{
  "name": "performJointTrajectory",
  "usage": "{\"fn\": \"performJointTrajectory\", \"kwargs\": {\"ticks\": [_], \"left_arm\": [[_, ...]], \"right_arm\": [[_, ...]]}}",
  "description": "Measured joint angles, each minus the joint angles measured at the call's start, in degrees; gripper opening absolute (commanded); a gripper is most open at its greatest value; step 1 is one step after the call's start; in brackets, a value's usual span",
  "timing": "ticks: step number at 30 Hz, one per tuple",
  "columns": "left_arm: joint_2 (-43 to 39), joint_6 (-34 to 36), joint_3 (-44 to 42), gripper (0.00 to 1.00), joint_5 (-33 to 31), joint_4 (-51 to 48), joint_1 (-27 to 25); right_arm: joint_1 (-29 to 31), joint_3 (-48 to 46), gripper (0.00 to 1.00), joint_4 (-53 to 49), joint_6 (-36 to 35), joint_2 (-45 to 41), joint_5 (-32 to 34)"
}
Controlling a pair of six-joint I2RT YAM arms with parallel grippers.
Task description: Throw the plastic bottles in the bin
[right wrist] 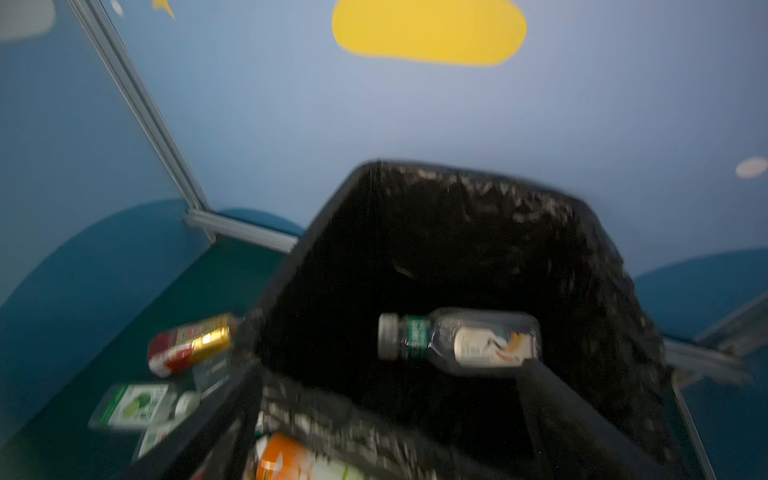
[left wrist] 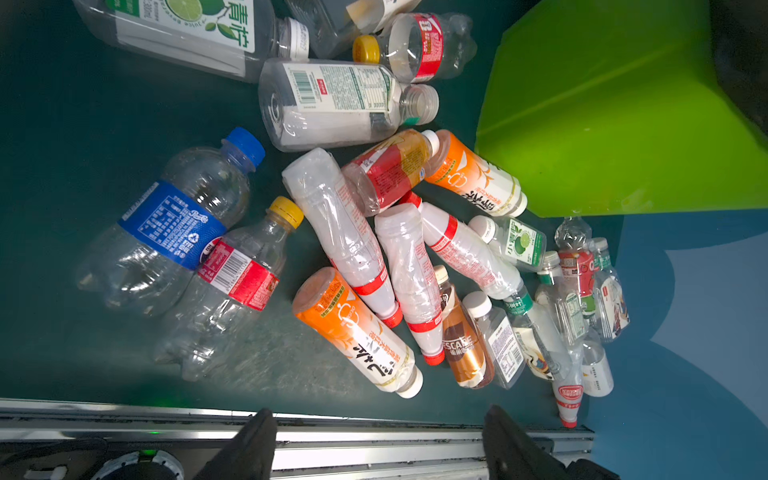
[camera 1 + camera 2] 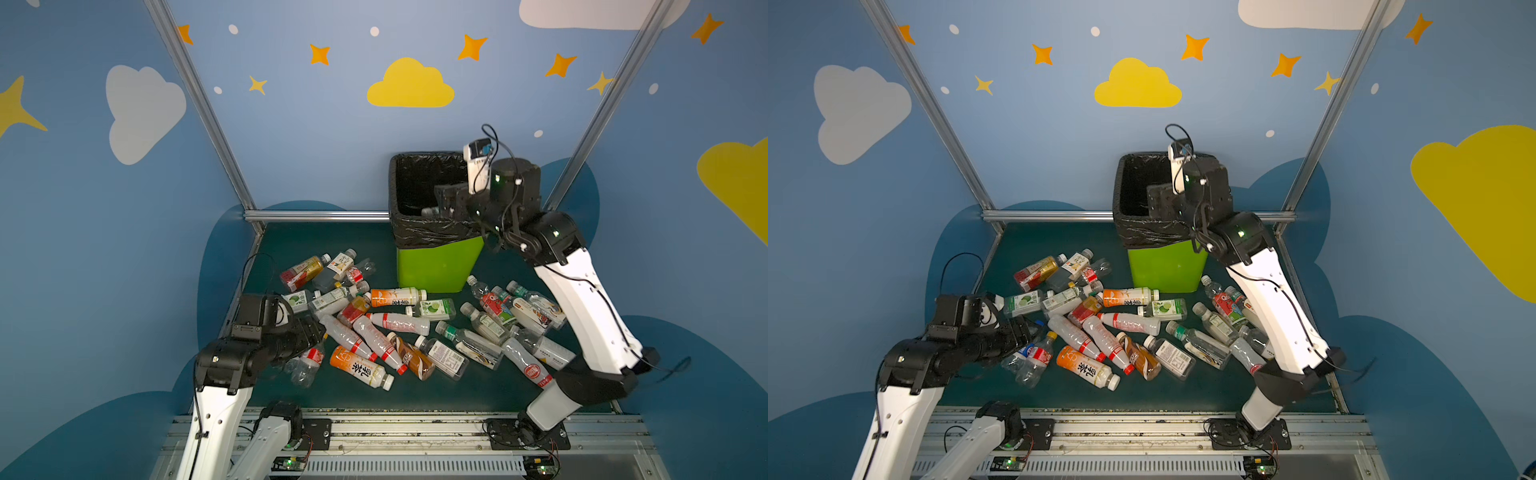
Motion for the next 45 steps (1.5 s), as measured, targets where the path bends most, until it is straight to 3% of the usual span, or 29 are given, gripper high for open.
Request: {"fn": "performJointTrajectory", "kwargs": {"ticks": [3, 7, 12, 15, 19, 27, 33, 45], "left_arm": [[-2.3, -0.5, -2.8, 0.65, 0.4, -1.9, -1.0], [-2.7, -1.5, -7.4, 0.66, 1.2, -2.5, -2.7], [-1.2, -3.5, -8.3, 0.67, 0.2, -2.1, -4.9], [1.1, -4.6, -8.3, 0.65, -1.6, -2.1, -6.8], [5.0, -5.5, -8.0, 0.65, -6.7, -2.6, -8.8], [14.0, -4.8, -7.3, 0.65, -14.9, -1.3, -9.0], [21.0, -4.4, -7.4, 0.69, -15.7, 1.5, -9.0], [25.4, -6.1, -9.4, 0.77, -17.8, 2.7, -8.3]], "right_arm": [[0.0, -11.5, 0.93, -1.4, 2.4, -12.7, -0.8], [0.0, -23.1, 0.92, -3.9, 5.5, -29.0, -3.0], [1.0, -35.4, 0.8, -10.9, 10.2, -39.6, -10.6], [4.0, -44.1, 0.75, -14.9, 14.1, -39.4, -15.6], [11.8, -52.5, 0.73, -17.1, 19.3, -36.1, -16.8], [22.6, -54.6, 0.72, -14.5, 25.3, -30.1, -15.5], [26.1, -52.9, 0.73, -12.6, 25.4, -25.4, -14.6], [28.3, -53.3, 0.73, -11.0, 25.9, -26.4, -14.5]]}}
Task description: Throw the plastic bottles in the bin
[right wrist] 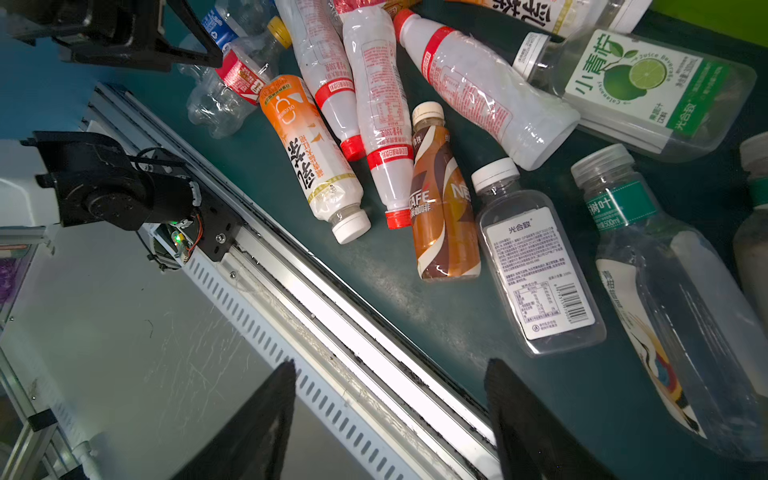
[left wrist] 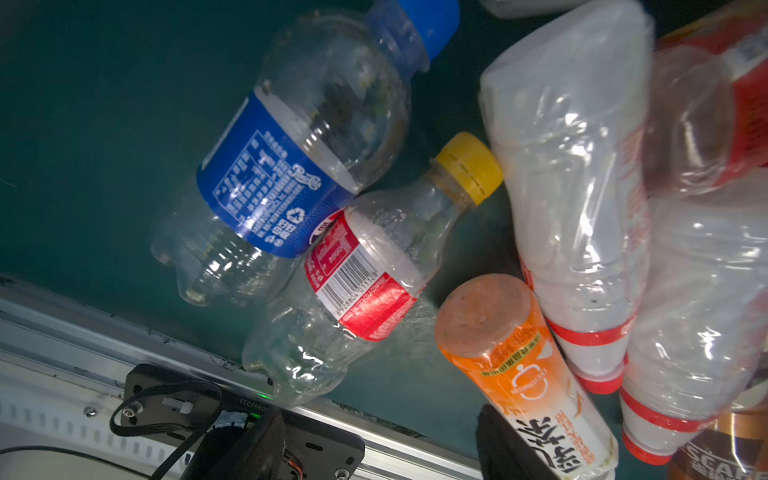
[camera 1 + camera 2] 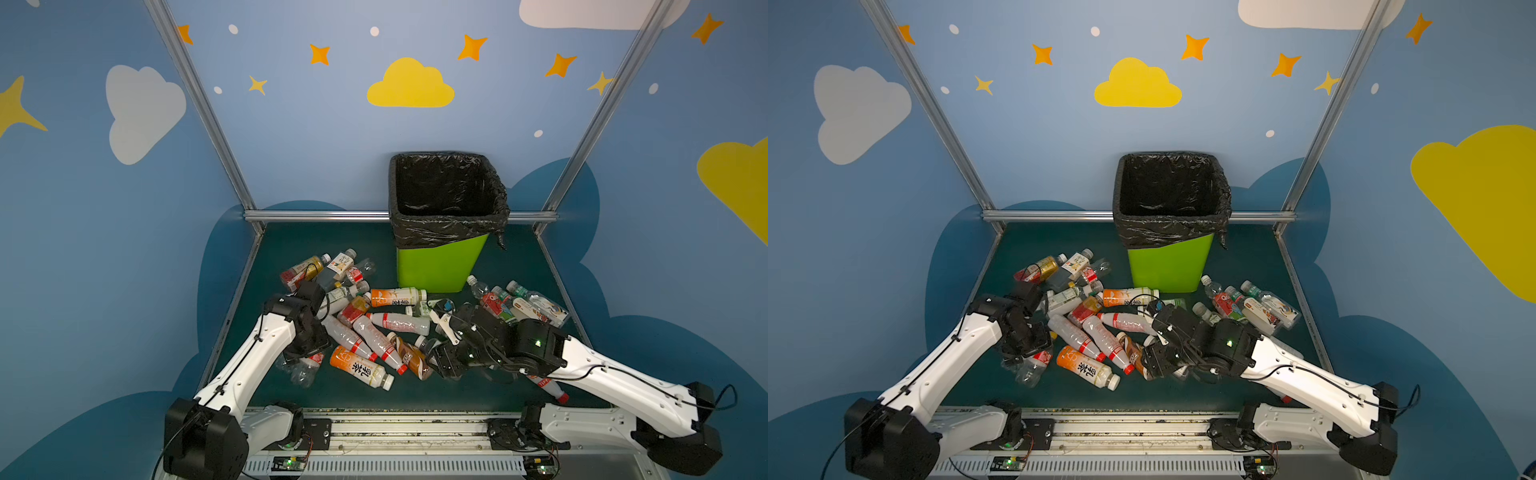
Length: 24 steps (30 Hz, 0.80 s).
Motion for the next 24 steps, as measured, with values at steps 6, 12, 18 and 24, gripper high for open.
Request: {"fn": "performJointTrajectory", "kwargs": {"ticks": [6, 12, 18, 24], "left_arm": [[0.1, -1.4, -2.8, 0.8, 0.0, 2.0, 1.7], [2.9, -0.5, -2.8, 0.79, 1.8, 4.4, 5.9], [7.9, 1.1, -2.8, 0.79, 4.1, 6.8, 6.3], [9.1, 2.1, -2.8, 0.78, 4.2, 7.2, 6.4]], "right_arm": [[0.0, 0.0, 0.73, 0.0, -0.1, -0.2, 0.5], [0.0, 0.0, 0.73, 0.0, -0.1, -0.1, 0.9], [0.0, 0.0, 0.74, 0.0, -0.4, -0.1, 1.9], [0.0, 0.0, 0.76, 0.0, -1.2, 0.0, 2.4]]}}
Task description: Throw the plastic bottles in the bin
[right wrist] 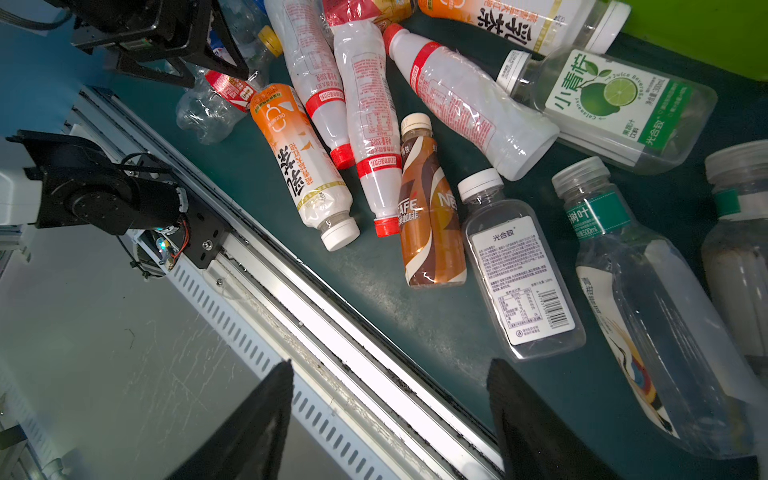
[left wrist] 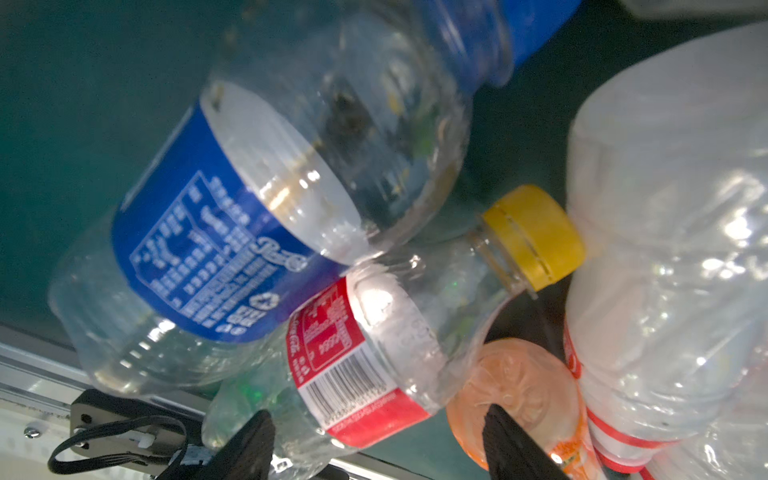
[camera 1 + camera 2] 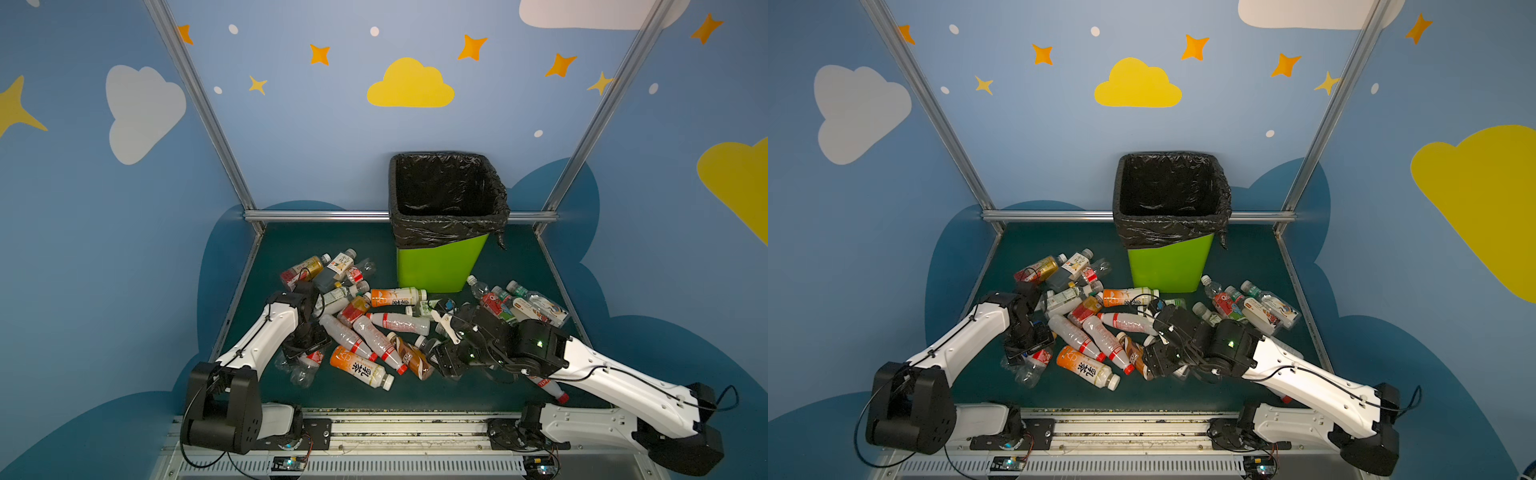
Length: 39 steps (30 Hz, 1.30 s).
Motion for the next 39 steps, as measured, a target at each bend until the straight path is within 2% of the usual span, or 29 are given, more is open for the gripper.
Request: {"fn": "performJointTrajectory", "kwargs": {"ticks": [11, 18, 22, 29, 35, 39], "left_arm": [[-0.7, -0.6, -0.9, 0.73, 1.0, 0.5, -1.6], [-5.5, -4.8, -2.5, 0.68, 9.6, 1.5, -4.2], [-7.8, -5.5, -2.1, 0.71, 12.3, 4.4, -4.9], [-9.0, -4.6, 2.3, 0.76, 8.1, 1.7, -4.9], [-1.8, -3.8, 2.1, 0.82, 3.3, -0.6, -4.6], [1.9, -3.0, 2.5, 0.82, 0.2, -1.9, -4.4]], "right_arm": [[0.0, 0.0, 0.76, 0.0, -0.2, 1.7, 0.4], [0.0, 0.2, 0.77, 0.5, -0.7, 3.0, 0.3], [0.0, 0.3, 0.77, 0.9, -1.2, 3.9, -0.1], [0.0, 0.3, 0.77, 1.7, -1.4, 4.3, -0.8], [0.0, 0.3, 0.77, 1.7, -1.4, 4.2, -0.9], [0.0, 0.3, 0.77, 1.7, -1.2, 3.6, -0.9]]}}
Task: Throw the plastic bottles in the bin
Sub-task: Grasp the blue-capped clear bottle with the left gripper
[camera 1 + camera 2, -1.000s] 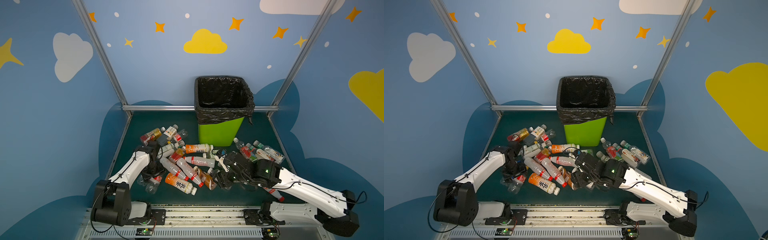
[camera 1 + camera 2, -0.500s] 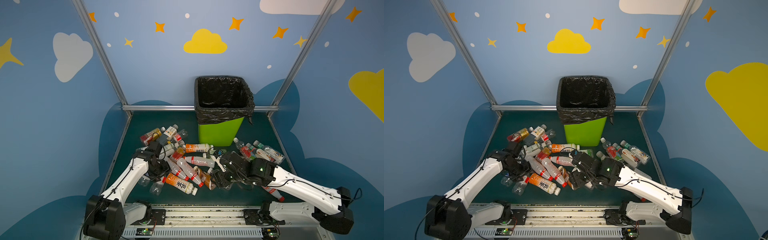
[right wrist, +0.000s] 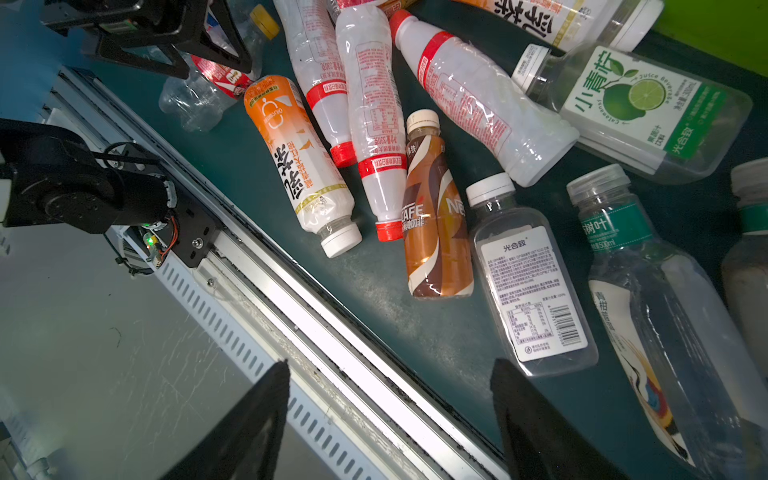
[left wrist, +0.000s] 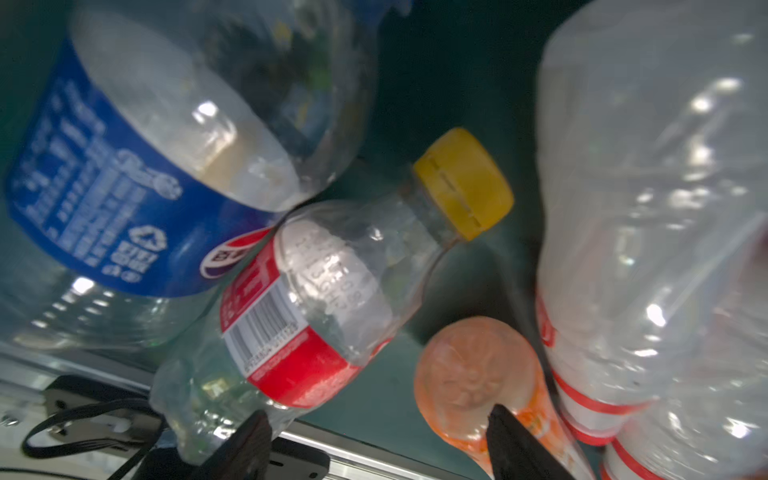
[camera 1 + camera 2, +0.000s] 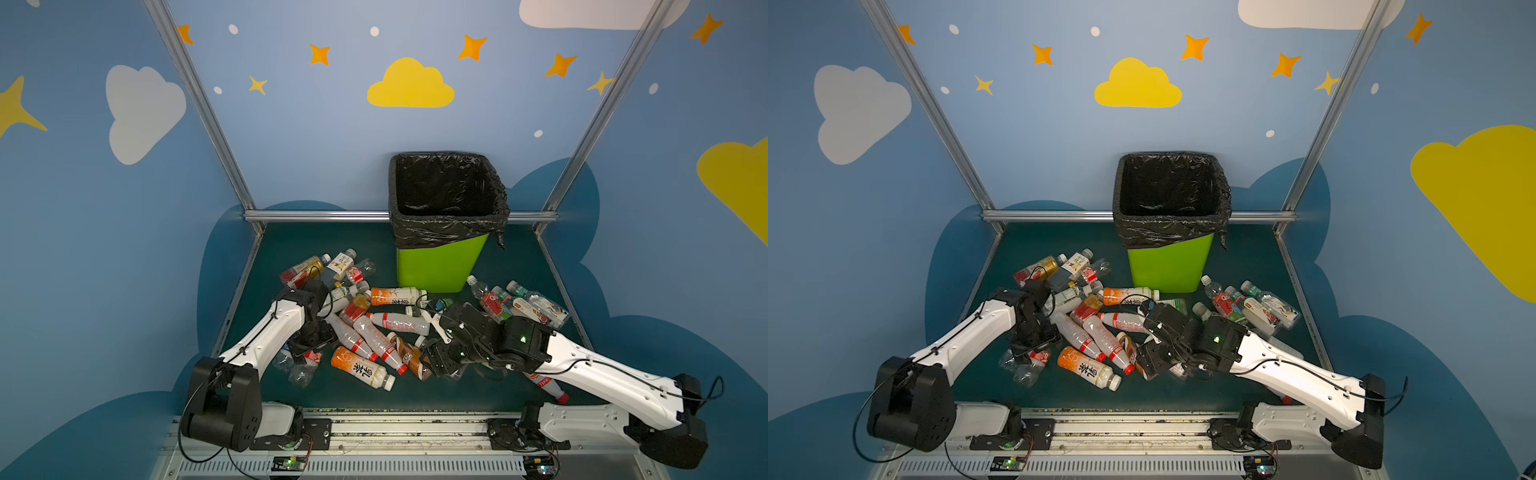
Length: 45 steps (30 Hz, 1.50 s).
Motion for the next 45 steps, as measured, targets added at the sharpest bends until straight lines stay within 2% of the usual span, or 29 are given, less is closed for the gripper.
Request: {"fn": "performJointTrajectory", "kwargs": {"ticks": [6, 11, 15, 18, 22, 31, 41, 45], "left_arm": [[0.5, 0.8, 1.5, 0.79, -3.7, -0.5, 0.1], [-2.3, 1.6, 5.7, 0.77, -7.5, -0.8, 0.2], [-3.8, 3.0, 9.0, 0.77, -9.6, -1.0, 3.8], [-1.4, 5.0, 10.8, 0.77, -10.3, -1.5, 7.6], [3.7, 7.2, 12.3, 0.78, -10.4, -2.3, 9.7], [13.2, 10.6, 12.2, 0.78, -9.8, -1.8, 10.3], [16.6, 12.9, 10.8, 0.76, -10.4, 0.5, 11.3], [19.0, 13.6, 10.6, 0.71, -10.2, 1.5, 11.4]], "right_arm": [[0.0, -1.1, 0.78, 0.0, 0.7, -2.4, 0.3], [0.0, -1.6, 0.78, 0.0, 0.9, -2.5, 0.3], [0.0, -1.6, 0.78, 0.1, 0.1, -1.3, 0.2], [0.0, -1.6, 0.78, 0.0, -0.6, 0.1, 0.2], [-0.1, -1.5, 0.78, 0.1, -1.4, 0.3, 0.2], [-0.5, -1.6, 0.79, 0.2, -1.5, -2.6, 0.5], [-2.0, -1.9, 0.79, 0.0, -1.5, -4.6, 0.5], [-2.4, -1.9, 0.79, 0.0, -1.5, -4.4, 0.5]]}}
